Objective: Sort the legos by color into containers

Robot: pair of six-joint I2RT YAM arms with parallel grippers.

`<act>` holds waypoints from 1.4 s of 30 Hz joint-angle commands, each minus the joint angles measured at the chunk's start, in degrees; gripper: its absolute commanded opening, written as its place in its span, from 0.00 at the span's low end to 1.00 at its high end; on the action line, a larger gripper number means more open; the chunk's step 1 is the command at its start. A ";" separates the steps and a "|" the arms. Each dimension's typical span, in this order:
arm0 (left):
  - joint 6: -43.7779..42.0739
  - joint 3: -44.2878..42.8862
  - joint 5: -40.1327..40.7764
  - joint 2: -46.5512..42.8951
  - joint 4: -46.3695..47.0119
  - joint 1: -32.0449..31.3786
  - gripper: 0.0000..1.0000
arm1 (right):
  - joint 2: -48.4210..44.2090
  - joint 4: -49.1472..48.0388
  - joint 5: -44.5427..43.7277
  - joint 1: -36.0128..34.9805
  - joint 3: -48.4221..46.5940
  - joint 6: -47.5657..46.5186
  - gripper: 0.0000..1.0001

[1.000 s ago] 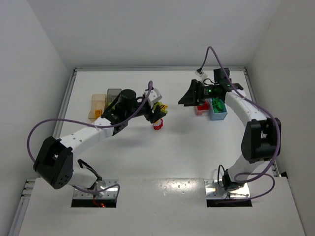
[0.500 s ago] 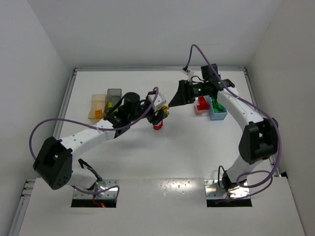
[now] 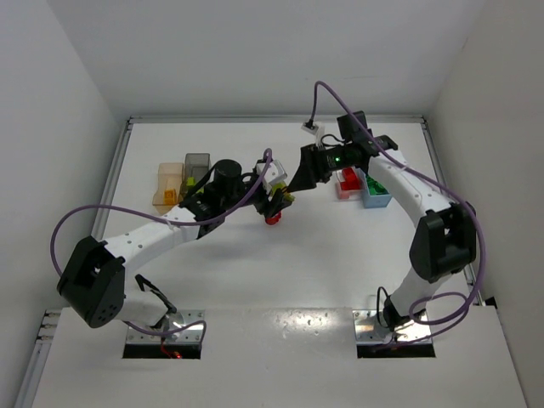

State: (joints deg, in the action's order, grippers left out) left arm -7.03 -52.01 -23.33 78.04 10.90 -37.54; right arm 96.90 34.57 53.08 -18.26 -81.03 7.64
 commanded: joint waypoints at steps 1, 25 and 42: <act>0.52 -2.83 -2.15 -0.78 3.61 -0.52 0.16 | 0.74 -1.16 0.36 -0.28 -2.37 -1.75 0.70; 1.05 -4.42 -2.16 2.38 4.13 -0.52 0.16 | 3.47 -4.07 9.85 -0.81 -3.96 0.53 0.35; 9.13 -7.32 -8.30 1.69 -3.23 2.38 0.69 | -1.71 2.07 10.99 3.57 -0.19 -8.68 0.00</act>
State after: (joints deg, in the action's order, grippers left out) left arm -2.31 -56.88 -26.35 81.76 8.71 -36.82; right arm 99.96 34.79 59.09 -16.10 -81.97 5.61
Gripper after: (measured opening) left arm 0.695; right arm 0.372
